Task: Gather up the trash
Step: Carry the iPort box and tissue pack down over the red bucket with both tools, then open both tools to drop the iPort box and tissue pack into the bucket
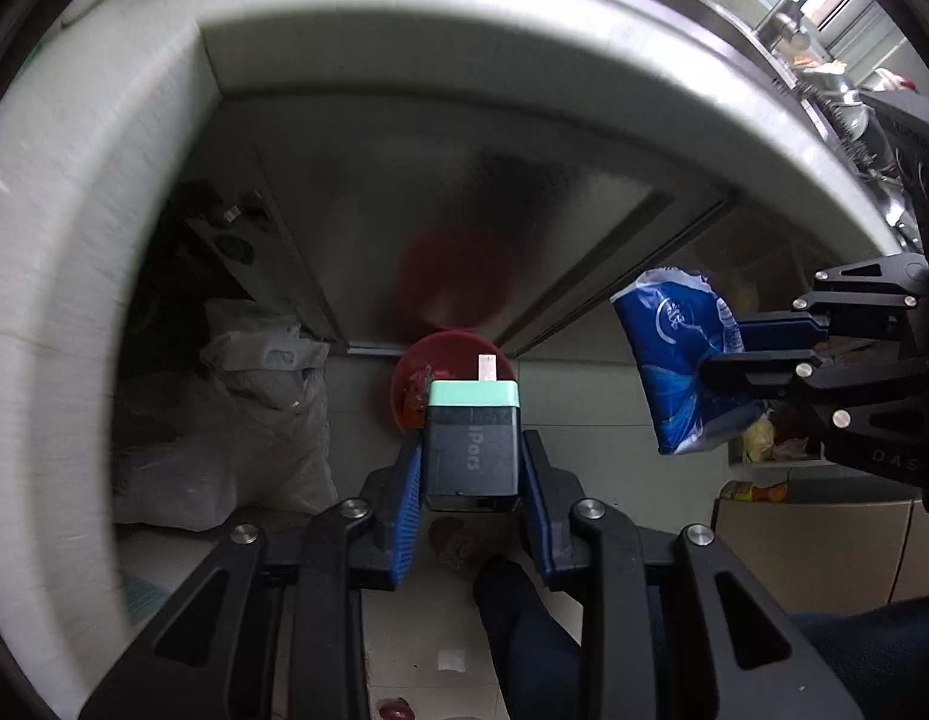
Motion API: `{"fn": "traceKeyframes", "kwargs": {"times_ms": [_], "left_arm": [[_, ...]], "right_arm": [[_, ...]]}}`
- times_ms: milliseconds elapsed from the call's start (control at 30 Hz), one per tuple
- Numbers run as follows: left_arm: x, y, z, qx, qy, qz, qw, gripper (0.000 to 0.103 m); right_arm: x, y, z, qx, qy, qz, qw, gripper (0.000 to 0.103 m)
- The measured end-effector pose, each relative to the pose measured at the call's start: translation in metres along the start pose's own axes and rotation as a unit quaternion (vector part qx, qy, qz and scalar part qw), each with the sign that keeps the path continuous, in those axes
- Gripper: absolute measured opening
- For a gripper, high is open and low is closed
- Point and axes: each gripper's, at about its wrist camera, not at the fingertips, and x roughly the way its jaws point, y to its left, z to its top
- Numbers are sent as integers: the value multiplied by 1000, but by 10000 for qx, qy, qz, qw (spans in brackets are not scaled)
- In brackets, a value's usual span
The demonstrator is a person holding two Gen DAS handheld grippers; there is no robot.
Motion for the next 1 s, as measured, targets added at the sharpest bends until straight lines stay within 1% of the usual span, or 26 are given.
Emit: {"fn": "traceKeyframes", "kwargs": {"times_ms": [167, 300, 400, 433, 500, 567, 667, 700, 800, 933, 1000], "left_arm": [[70, 8, -8, -134, 292, 11, 9995, 28], [122, 16, -13, -145, 379, 33, 9992, 28], [162, 26, -12, -297, 430, -19, 9986, 28], [176, 29, -13, -352, 435, -72, 9984, 28], [202, 34, -14, -357, 429, -120, 9984, 28], [228, 35, -13, -290, 519, -84, 9982, 28], [260, 36, -12, -243, 598, -86, 9979, 28], [269, 37, -11, -273, 593, -100, 9978, 28], [290, 42, -10, -294, 549, -54, 9980, 28], [319, 49, -10, -221, 576, 98, 9980, 28], [330, 50, -12, -163, 613, 133, 9979, 28]], "right_arm": [[62, -20, -3, 87, 264, 50, 9996, 15], [118, -38, -7, 203, 407, 38, 9990, 15], [163, -48, -12, 183, 454, -242, 9985, 15], [178, -53, -14, 199, 475, -260, 9983, 15], [202, -60, -15, 256, 501, -213, 9982, 15], [226, -66, -17, 279, 528, -156, 9981, 15], [258, -77, -20, 299, 565, -75, 9979, 15], [269, -79, -20, 258, 556, -118, 9981, 15], [293, -83, -22, 120, 566, -191, 9981, 15], [310, -89, -25, 78, 611, -172, 9980, 15], [313, -95, -31, 66, 693, -268, 9972, 15]]}}
